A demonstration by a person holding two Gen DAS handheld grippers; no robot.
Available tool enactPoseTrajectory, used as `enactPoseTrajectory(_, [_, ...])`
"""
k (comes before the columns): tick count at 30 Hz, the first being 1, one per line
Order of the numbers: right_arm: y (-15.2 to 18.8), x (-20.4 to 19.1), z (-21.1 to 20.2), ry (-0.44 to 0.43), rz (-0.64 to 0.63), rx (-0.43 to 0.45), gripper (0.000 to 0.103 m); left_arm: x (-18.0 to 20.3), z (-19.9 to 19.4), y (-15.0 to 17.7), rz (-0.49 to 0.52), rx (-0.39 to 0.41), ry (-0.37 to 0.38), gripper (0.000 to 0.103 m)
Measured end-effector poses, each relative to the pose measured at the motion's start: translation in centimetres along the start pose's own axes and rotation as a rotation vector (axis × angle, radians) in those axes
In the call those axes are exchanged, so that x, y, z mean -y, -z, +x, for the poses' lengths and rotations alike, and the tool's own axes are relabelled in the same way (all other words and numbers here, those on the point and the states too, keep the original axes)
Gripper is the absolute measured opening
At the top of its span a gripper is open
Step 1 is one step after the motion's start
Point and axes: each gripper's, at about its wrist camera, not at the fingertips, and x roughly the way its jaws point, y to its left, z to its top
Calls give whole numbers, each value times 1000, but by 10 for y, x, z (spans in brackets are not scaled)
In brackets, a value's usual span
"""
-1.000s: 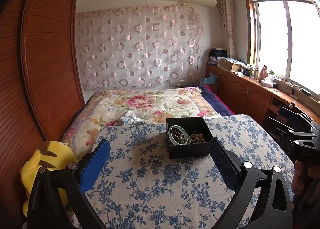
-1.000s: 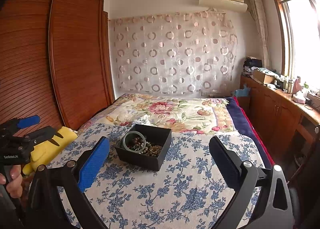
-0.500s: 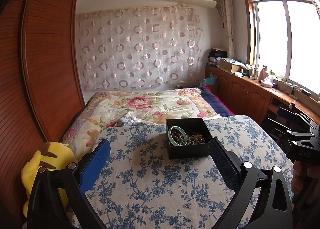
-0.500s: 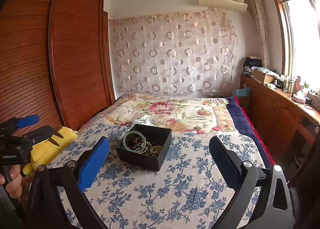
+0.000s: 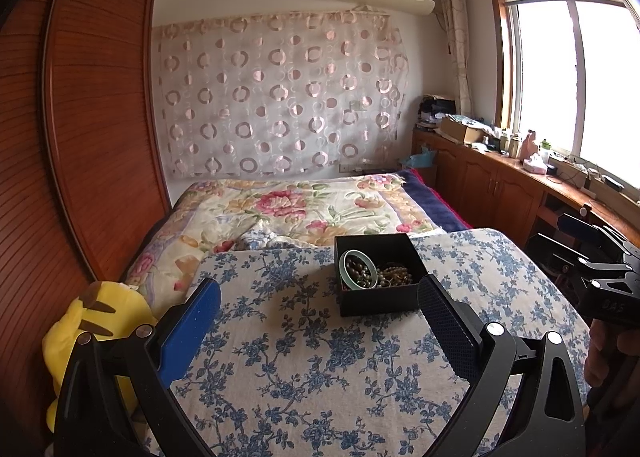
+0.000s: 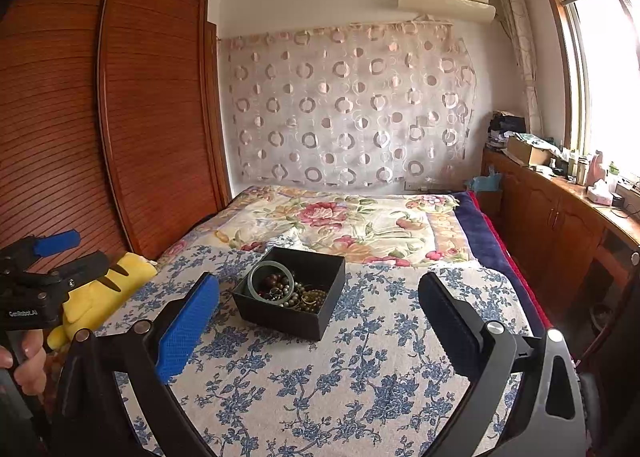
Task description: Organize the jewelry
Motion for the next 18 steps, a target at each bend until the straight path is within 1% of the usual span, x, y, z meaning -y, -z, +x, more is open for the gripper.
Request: enactPoseTrajectory(18, [0, 0, 0, 0, 2, -1, 100, -2, 3, 0, -5, -2, 3, 95])
